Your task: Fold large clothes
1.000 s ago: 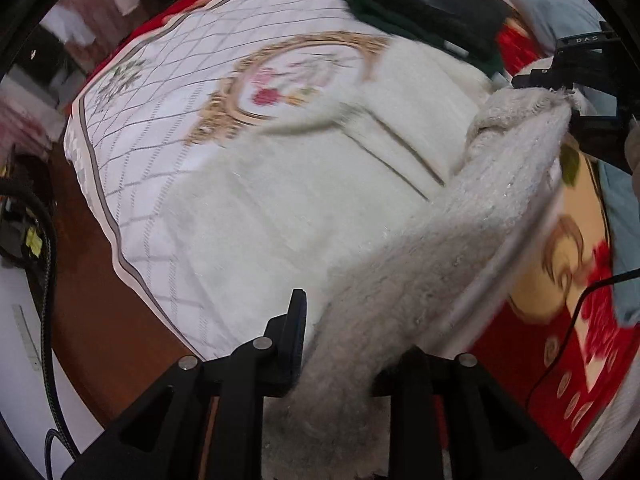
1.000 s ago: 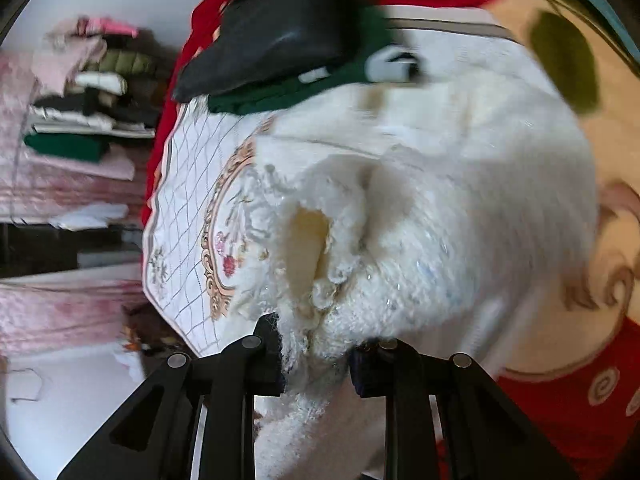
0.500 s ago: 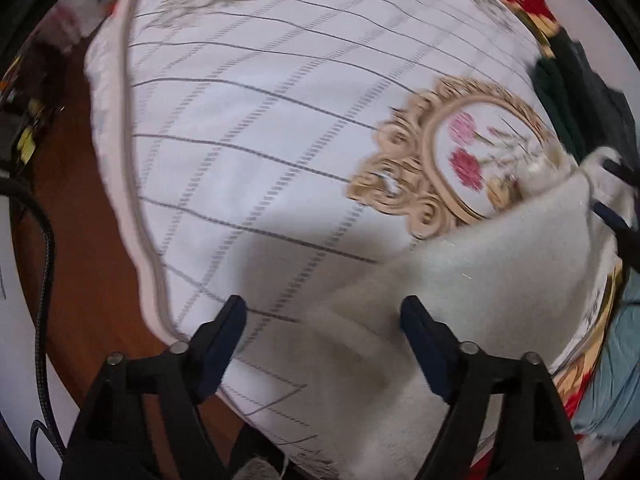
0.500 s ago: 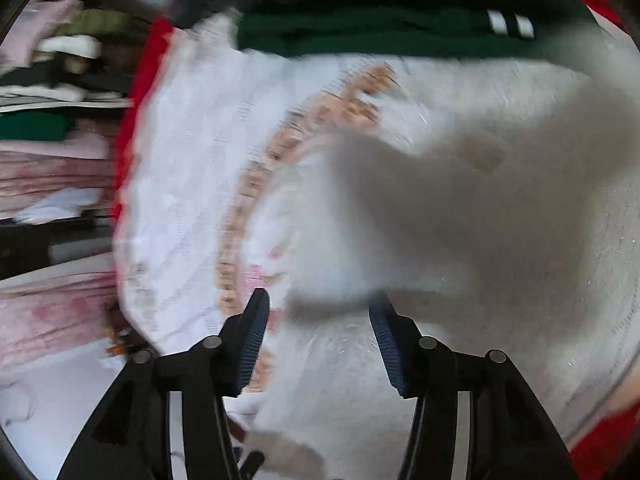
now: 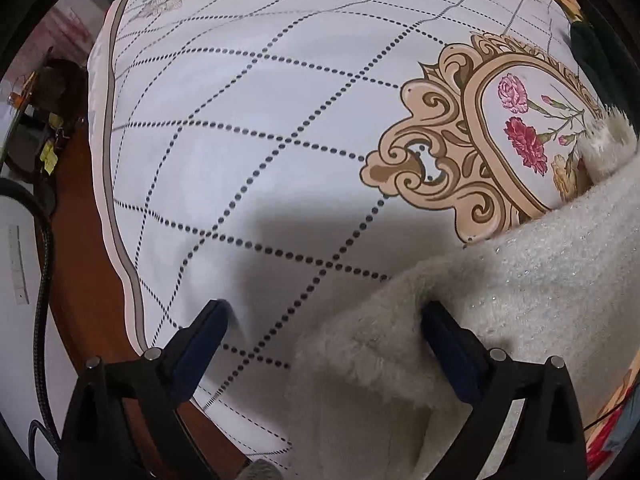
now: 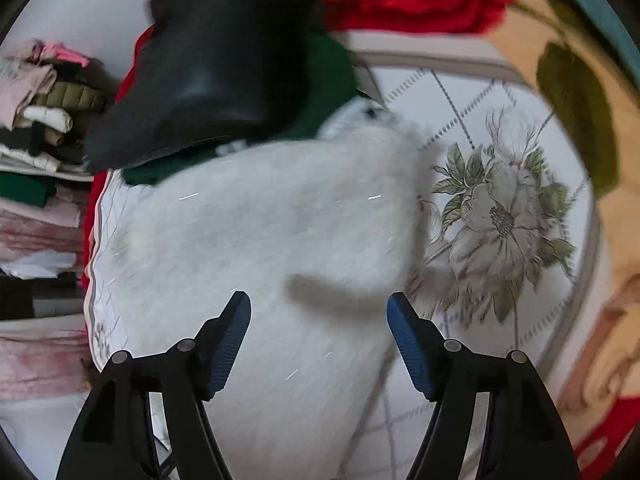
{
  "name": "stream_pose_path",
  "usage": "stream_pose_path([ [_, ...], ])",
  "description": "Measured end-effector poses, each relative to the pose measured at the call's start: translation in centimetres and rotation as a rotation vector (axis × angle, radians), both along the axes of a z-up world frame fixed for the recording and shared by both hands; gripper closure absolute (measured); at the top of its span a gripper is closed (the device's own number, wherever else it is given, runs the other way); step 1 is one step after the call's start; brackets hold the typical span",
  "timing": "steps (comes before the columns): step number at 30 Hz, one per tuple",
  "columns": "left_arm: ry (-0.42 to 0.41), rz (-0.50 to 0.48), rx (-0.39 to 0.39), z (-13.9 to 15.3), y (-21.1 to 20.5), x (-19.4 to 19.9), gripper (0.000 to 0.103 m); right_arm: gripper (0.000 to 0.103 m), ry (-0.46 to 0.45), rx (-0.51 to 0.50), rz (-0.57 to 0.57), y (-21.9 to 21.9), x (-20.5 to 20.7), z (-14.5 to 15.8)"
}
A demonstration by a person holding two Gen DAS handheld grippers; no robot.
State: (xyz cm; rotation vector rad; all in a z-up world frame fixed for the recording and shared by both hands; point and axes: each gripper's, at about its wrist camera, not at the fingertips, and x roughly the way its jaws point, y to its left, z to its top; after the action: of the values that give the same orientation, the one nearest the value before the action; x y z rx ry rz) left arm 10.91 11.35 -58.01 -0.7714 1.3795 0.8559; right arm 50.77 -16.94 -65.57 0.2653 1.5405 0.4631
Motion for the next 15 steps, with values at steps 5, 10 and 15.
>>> stream_pose_path([
  [5, 0.017, -0.038, 0.037, -0.1, 0.0, 0.9, 0.002, 0.035, 0.156, 0.238, -0.123, -1.3, 0.9, -6.0],
  [10, 0.034, -0.091, 0.068, -0.1, 1.0, 2.8, 0.002, 0.087, 0.179, 0.328, -0.171, -2.5, -0.1, -5.8],
  [15, 0.035, -0.162, 0.086, 0.5, 2.9, 6.3, 0.002, 0.095, 0.164, 0.315, -0.332, -10.1, -4.2, -2.2],
])
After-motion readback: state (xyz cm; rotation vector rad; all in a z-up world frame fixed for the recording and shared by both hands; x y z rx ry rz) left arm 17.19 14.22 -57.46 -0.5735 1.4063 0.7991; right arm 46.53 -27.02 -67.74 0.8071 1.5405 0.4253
